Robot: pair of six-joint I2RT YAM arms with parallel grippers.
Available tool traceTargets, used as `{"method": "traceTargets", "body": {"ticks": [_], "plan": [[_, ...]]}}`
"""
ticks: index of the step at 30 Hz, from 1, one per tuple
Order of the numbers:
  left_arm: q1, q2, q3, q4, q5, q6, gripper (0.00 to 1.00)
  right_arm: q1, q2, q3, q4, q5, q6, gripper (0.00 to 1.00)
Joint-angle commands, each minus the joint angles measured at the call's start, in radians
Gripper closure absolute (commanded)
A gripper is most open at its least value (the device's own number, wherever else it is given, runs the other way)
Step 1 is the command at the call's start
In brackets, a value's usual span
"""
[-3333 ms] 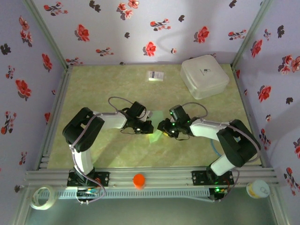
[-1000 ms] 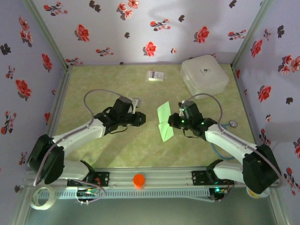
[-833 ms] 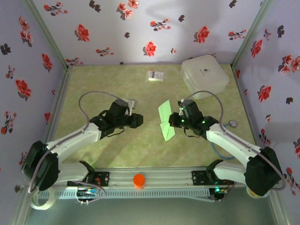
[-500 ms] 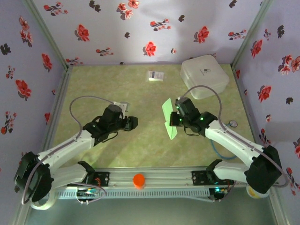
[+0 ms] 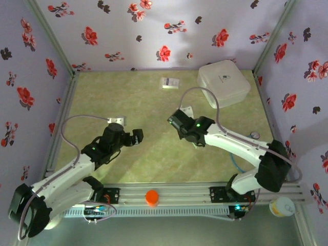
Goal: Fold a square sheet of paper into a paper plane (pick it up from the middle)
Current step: Turn over the paper at the center of the table.
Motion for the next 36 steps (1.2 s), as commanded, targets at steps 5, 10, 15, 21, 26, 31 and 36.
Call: {"method": "traceTargets", "body": {"ticks": [5, 10, 15, 21, 26, 31, 36], "plan": [[0.016, -0.056, -0.002, -0.068, -0.046, -0.044, 0.0, 0.055, 0.129, 0.096, -0.146, 0.284, 0.051, 1.0], [0.034, -0.048, 0.035, -0.133, -0.07, -0.059, 0.0, 0.08, 0.207, 0.111, -0.143, 0.3, 0.077, 0.99], [0.038, -0.057, 0.042, -0.137, -0.069, -0.053, 0.0, 0.104, 0.283, 0.13, -0.149, 0.288, 0.091, 0.98], [0.038, -0.077, 0.039, -0.133, -0.069, -0.075, 0.0, 0.13, 0.391, 0.199, -0.147, 0.211, 0.04, 0.96], [0.039, -0.079, 0.056, -0.168, -0.064, -0.09, 0.0, 0.133, 0.428, 0.211, -0.076, 0.047, 0.025, 0.95], [0.041, -0.077, 0.067, -0.197, -0.067, -0.1, 0.0, 0.13, 0.432, 0.203, 0.021, -0.11, 0.037, 0.91], [0.042, -0.077, 0.068, -0.206, -0.068, -0.109, 0.0, 0.107, 0.438, 0.193, 0.096, -0.268, 0.068, 0.84]]}}
